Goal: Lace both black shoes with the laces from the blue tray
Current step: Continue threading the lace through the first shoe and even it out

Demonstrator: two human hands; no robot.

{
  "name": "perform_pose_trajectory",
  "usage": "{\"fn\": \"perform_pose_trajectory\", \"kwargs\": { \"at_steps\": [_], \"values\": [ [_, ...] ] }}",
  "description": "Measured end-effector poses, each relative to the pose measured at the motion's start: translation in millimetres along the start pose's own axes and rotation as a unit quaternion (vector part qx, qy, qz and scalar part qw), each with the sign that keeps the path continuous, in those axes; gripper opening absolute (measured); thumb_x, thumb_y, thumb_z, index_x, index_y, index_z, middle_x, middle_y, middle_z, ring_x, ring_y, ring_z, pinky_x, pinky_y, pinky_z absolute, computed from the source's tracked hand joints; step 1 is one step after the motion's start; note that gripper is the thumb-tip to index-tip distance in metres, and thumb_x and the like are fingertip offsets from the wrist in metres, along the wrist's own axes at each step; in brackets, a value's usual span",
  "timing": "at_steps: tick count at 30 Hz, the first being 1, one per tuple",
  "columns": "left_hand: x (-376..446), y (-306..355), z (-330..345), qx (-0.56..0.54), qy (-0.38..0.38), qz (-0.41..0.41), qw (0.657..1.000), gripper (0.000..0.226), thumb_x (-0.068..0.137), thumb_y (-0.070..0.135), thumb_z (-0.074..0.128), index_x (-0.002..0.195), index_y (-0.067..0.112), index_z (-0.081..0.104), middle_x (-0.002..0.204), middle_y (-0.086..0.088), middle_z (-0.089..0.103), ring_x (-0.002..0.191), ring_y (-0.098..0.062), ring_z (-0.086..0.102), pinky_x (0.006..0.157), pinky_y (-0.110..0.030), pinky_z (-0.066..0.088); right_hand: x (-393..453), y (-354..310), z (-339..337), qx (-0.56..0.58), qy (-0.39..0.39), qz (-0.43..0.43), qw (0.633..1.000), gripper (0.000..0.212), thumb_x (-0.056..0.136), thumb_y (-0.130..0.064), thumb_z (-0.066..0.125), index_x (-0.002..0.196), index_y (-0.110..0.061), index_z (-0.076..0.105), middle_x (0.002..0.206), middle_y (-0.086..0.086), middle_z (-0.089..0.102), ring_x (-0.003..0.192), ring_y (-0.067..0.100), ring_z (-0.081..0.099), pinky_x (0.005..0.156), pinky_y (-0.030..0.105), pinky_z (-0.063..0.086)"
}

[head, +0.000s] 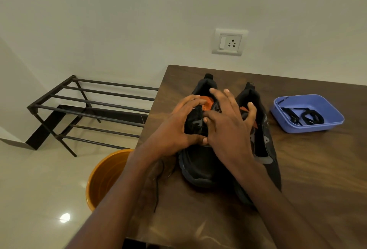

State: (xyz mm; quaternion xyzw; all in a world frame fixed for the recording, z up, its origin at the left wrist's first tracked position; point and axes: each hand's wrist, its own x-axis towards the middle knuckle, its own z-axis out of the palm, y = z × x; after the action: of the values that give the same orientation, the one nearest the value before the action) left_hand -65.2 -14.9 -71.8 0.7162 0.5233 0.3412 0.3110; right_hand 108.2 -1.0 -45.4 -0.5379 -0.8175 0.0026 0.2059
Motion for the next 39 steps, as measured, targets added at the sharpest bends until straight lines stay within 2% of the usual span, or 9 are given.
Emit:
{"fn": "perform_pose_trajectory", "kwargs": {
  "at_steps": [3, 7, 12, 16, 20, 24, 28, 32, 39],
  "values": [
    [1.0, -0.9, -0.5, 0.001, -0.002, -0.009, 1.0, 0.098, 0.076, 0.03, 0.092, 0.155, 0.037, 0.034, 0.156, 0.026, 0.02, 0.14, 0.018, 0.022, 0.111, -0.011, 0.031, -4.0, 5.0, -2.3, 0.057, 0.12, 0.059, 0.989, 0.019, 0.082, -0.015, 0.077, 0.095, -0.029, 0.078, 0.139, -0.006, 0.058, 0.132, 0.015, 0.051, 0.121, 0.063, 0.015],
    [2.1, 0.4, -0.1, -0.002, -0.01, -0.018, 1.0, 0.1, 0.076, 0.029, 0.092, 0.156, 0.036, 0.033, 0.159, 0.025, 0.018, 0.142, 0.007, 0.022, 0.109, -0.01, 0.029, -5.7, 21.8, -25.1, 0.089, 0.29, 0.115, 0.946, 0.015, 0.092, -0.014, 0.068, 0.102, -0.021, 0.076, 0.134, 0.0, 0.059, 0.121, 0.014, 0.054, 0.12, 0.06, 0.021],
    [0.2, 1.7, 0.1, -0.01, -0.002, -0.006, 1.0, 0.097, 0.076, 0.024, 0.091, 0.154, 0.034, 0.035, 0.149, 0.03, 0.022, 0.132, 0.022, 0.026, 0.106, -0.003, 0.031, -7.8, 5.5, -18.0, -0.001, 0.108, -0.004, 0.994, 0.043, 0.088, -0.025, 0.07, 0.13, -0.028, 0.065, 0.171, -0.002, 0.019, 0.158, 0.023, 0.014, 0.119, 0.064, 0.006],
    [-0.2, 0.0, 1.4, 0.001, 0.007, 0.006, 1.0, 0.096, 0.077, 0.021, 0.091, 0.155, 0.032, 0.035, 0.149, 0.028, 0.023, 0.133, 0.029, 0.02, 0.104, 0.003, 0.028, 0.5, -2.2, -4.2, -0.013, -0.02, 0.002, 1.0, 0.032, 0.085, -0.035, 0.079, 0.116, -0.033, 0.073, 0.171, -0.008, 0.018, 0.159, 0.022, 0.009, 0.12, 0.068, 0.003],
    [1.1, -1.9, 0.4, 0.01, 0.006, -0.002, 1.0, 0.099, 0.075, 0.028, 0.092, 0.156, 0.032, 0.035, 0.158, 0.02, 0.021, 0.134, 0.027, 0.02, 0.103, 0.004, 0.026, -1.0, 5.6, -3.1, 0.027, 0.107, 0.043, 0.993, 0.016, 0.08, -0.019, 0.079, 0.091, -0.031, 0.078, 0.14, -0.008, 0.058, 0.137, 0.017, 0.048, 0.12, 0.066, 0.012],
    [1.7, 0.9, -0.6, 0.016, -0.003, -0.013, 1.0, 0.099, 0.076, 0.031, 0.092, 0.155, 0.036, 0.033, 0.163, 0.017, 0.018, 0.143, 0.005, 0.023, 0.111, -0.012, 0.03, -7.3, 23.2, -18.2, 0.084, 0.286, 0.108, 0.949, 0.015, 0.09, -0.015, 0.071, 0.101, -0.023, 0.076, 0.131, -0.002, 0.062, 0.123, 0.018, 0.057, 0.118, 0.064, 0.021],
    [0.2, 2.1, -0.3, 0.0, -0.005, -0.013, 1.0, 0.1, 0.076, 0.03, 0.092, 0.155, 0.036, 0.033, 0.163, 0.019, 0.018, 0.148, -0.002, 0.024, 0.121, -0.031, 0.034, -4.4, 17.8, -17.2, 0.01, 0.162, 0.024, 0.986, 0.04, 0.092, -0.02, 0.062, 0.131, -0.028, 0.066, 0.167, -0.002, 0.028, 0.155, 0.023, 0.023, 0.118, 0.066, 0.011],
    [-0.5, 0.5, 0.7, 0.003, 0.0, -0.004, 1.0, 0.1, 0.077, 0.029, 0.091, 0.157, 0.033, 0.032, 0.161, 0.019, 0.02, 0.149, 0.0, 0.023, 0.123, -0.03, 0.032, 0.6, 1.7, -3.9, -0.002, 0.013, -0.006, 1.0, 0.024, 0.09, -0.03, 0.069, 0.114, -0.032, 0.073, 0.169, -0.008, 0.023, 0.158, 0.021, 0.012, 0.118, 0.069, 0.003],
    [2.7, 3.0, 4.7, 0.003, -0.011, 0.0, 1.0, 0.098, 0.075, 0.029, 0.092, 0.154, 0.035, 0.034, 0.163, 0.015, 0.02, 0.147, 0.001, 0.023, 0.117, -0.02, 0.03, -10.6, 14.6, 0.5, 0.053, 0.199, 0.086, 0.975, 0.013, 0.085, -0.017, 0.072, 0.091, -0.028, 0.077, 0.117, -0.008, 0.066, 0.114, 0.015, 0.06, 0.117, 0.063, 0.021]
  ]
}}
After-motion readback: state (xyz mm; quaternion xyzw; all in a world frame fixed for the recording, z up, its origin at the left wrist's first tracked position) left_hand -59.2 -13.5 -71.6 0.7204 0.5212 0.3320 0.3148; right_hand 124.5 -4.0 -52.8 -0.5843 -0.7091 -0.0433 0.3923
